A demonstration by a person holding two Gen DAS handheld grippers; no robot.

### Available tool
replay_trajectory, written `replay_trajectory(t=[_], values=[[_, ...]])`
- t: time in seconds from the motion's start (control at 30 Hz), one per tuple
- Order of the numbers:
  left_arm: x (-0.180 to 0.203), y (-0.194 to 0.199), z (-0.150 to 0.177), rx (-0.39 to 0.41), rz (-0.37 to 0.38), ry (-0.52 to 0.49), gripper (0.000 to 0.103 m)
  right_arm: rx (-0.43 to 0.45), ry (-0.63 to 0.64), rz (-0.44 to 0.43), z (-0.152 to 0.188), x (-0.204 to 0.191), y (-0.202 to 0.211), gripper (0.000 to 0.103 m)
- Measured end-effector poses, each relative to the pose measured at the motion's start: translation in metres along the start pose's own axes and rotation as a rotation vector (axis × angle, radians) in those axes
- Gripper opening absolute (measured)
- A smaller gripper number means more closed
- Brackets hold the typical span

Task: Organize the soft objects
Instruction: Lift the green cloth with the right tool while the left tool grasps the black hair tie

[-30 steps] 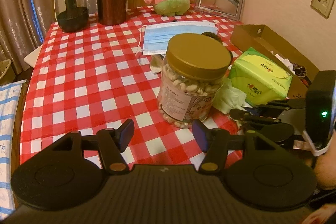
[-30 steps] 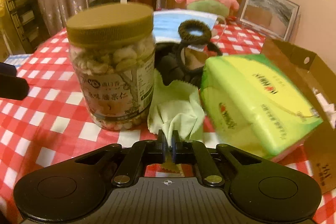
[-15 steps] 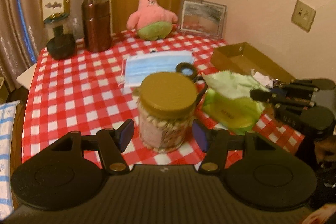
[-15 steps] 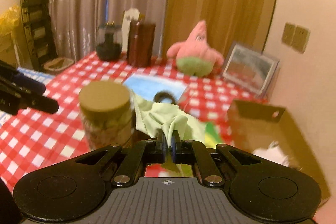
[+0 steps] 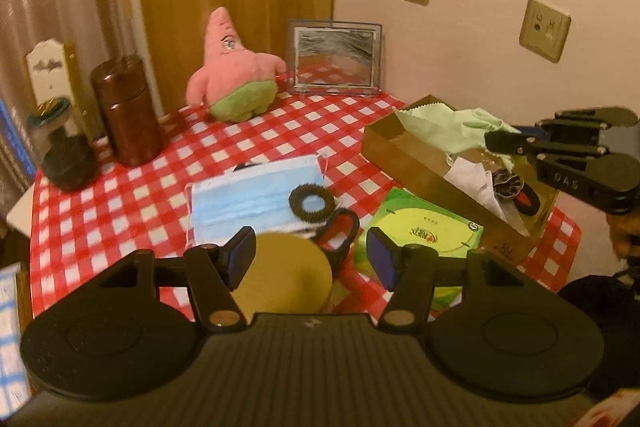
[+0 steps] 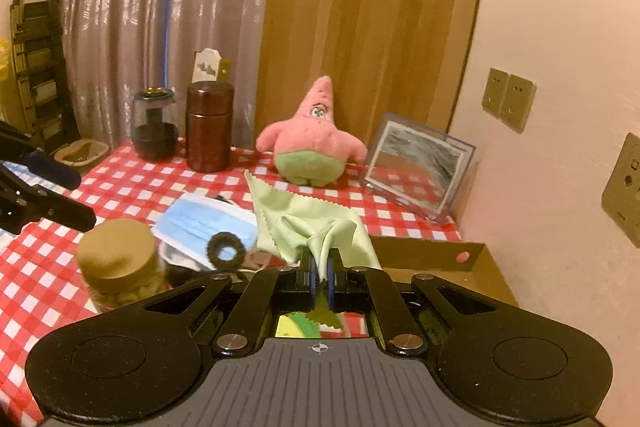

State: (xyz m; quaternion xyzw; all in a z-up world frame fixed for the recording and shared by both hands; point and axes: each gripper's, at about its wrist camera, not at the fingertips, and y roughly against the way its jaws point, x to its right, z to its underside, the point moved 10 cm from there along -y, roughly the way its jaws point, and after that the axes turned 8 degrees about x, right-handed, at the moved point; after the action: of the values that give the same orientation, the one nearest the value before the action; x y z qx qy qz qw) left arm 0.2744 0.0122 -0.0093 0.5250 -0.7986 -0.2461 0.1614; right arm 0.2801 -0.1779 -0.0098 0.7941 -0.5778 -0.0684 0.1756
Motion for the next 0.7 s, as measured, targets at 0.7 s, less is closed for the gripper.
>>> replay_trajectory(t=[0.7], values=[[-0.005, -0.134, -0.014, -0.228, 0.113, -0.276, 0.047, -0.081, -0.009, -0.023, 0.007, 0.03, -0.064, 0.005]])
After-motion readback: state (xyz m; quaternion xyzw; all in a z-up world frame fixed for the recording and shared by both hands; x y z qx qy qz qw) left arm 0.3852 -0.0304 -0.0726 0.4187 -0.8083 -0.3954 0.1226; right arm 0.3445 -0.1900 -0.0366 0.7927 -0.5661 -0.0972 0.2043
